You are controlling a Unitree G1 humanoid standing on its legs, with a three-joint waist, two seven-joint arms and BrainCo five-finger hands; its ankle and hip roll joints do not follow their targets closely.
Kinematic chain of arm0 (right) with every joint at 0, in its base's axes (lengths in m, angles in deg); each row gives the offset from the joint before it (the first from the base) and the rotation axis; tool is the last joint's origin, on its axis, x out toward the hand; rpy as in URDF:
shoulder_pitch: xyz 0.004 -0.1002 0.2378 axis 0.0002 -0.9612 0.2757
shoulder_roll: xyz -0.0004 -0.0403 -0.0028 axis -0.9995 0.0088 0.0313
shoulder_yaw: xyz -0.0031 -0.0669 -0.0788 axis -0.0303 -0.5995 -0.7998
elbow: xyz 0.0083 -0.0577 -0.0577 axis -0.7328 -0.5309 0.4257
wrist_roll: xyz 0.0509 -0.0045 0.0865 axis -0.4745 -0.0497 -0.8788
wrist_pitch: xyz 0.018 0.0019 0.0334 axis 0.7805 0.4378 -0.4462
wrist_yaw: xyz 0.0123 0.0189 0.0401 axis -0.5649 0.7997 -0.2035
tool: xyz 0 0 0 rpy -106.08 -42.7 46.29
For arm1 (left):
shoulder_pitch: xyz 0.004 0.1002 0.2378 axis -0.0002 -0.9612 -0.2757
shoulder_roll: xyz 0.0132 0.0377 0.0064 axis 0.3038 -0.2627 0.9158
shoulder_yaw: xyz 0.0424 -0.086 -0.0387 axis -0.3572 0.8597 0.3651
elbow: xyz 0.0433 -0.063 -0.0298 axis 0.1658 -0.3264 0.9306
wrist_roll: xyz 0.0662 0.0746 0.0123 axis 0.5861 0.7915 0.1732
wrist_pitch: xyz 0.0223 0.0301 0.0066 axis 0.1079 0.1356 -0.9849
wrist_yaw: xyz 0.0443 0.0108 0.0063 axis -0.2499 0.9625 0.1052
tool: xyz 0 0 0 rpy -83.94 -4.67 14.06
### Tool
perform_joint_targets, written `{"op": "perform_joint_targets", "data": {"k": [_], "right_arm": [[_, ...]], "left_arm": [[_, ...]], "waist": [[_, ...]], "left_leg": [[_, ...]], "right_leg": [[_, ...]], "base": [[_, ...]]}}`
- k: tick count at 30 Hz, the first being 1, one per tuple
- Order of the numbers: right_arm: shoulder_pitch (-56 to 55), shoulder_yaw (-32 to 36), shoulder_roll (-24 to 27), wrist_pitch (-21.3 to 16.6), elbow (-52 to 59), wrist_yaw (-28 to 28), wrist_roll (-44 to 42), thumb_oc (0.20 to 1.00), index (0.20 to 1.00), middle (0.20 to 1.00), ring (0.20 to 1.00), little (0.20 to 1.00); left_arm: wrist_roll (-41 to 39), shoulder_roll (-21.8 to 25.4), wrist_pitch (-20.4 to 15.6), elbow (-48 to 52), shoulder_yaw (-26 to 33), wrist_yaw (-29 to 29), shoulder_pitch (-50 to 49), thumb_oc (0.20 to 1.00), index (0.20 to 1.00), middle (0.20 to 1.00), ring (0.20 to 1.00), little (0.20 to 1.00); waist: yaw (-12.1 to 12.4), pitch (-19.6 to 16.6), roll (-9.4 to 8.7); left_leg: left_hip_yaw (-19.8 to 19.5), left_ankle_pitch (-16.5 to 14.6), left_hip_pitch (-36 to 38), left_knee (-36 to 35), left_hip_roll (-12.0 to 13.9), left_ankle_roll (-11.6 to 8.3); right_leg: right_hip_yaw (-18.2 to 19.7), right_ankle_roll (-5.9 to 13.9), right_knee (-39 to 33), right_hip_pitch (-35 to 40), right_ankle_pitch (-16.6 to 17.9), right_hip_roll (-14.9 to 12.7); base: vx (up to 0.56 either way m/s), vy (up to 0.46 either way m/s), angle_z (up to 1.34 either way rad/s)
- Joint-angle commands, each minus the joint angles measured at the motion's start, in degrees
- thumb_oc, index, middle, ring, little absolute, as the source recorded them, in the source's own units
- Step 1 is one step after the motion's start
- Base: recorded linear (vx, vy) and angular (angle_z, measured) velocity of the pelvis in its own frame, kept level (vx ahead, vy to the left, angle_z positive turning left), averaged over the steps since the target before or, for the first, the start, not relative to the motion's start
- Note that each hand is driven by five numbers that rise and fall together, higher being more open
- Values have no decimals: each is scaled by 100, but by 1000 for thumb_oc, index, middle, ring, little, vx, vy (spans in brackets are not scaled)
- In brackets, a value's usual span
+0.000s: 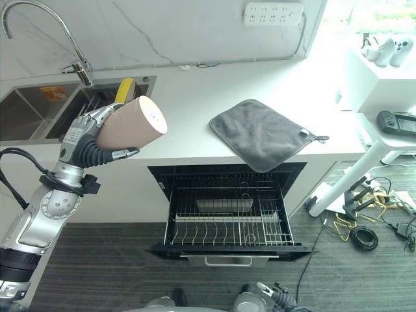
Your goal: Place the dishes in the dishwasher.
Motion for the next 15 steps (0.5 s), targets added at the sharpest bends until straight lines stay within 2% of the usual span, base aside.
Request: {"op": "perform_joint_targets", "data": {"k": [1,4,5,8,11,12,14,15], "right_arm": [[111,368,38,-123,24,-471,-1020,1000,1000,1000,1000,1000],[-34,914,144,-356,192,-906,-1618,1000,1000,1000,1000,1000],[-125,1153,256,-657,426,-1138,-1275,1000,1000,1000,1000,1000],[-354,1229,449,-951,1467,-1488,-233,1000,1000,1000,1000,1000],[-662,1596,495,-1381,2206,-1718,-551,1000,1000,1000,1000,1000],[-808,1807,465,-1701,2498,-1751,-798,1000,1000,1000,1000,1000],[-933,2046,404,-2431,3059,-1542,-1363,1000,1000,1000,1000,1000],[-1010,2163,385,-2804,3517,-1706,-1136,1000,1000,1000,1000,1000]], "left_arm": [[-510,84,-186,82,190,133,124,200,200,200,200,200],[-1168,-75,-64,48,239,34,-1,200,200,200,200,200],[-1480,-224,-10,7,264,4,-73,200,200,200,200,200],[-2060,-479,-52,5,433,-70,-372,200,200,200,200,200],[-3462,-910,-117,-75,596,-346,-684,200,200,200,200,200],[-3955,-1194,-187,-172,605,-383,-785,200,200,200,200,200],[-4448,-1449,-347,-287,575,-429,-861,200,200,200,200,200],[-4749,-1608,-445,-332,556,-420,-905,200,200,200,200,200]], "waist": [[-22,22,-191],[-101,24,-236],[-158,27,-263],[-265,65,-332],[-383,98,-456],[-452,91,-507],[-538,68,-548],[-607,57,-559]], "left_leg": [[-125,-125,-264,498,350,-117],[-17,-137,-219,495,378,-112],[41,-145,-192,498,398,-115],[125,-182,-175,553,395,-95],[245,-235,-167,627,405,-66],[307,-247,-135,630,409,-54],[378,-265,-82,639,409,-45],[416,-272,-50,638,406,-34]], "right_leg": [[16,386,-119,243,-10,-291],[26,399,-151,255,26,-283],[46,391,-168,265,37,-274],[106,376,-188,262,67,-268],[205,401,-171,213,84,-253],[264,410,-182,205,97,-234],[377,415,-200,199,119,-201],[436,413,-205,194,128,-188]], "base": [[-26,-5,-3],[-45,-9,-11],[-64,-5,-23],[-97,4,-18],[-126,-23,-33],[-75,-19,-28],[-40,-5,-22],[-25,19,-31]]}}
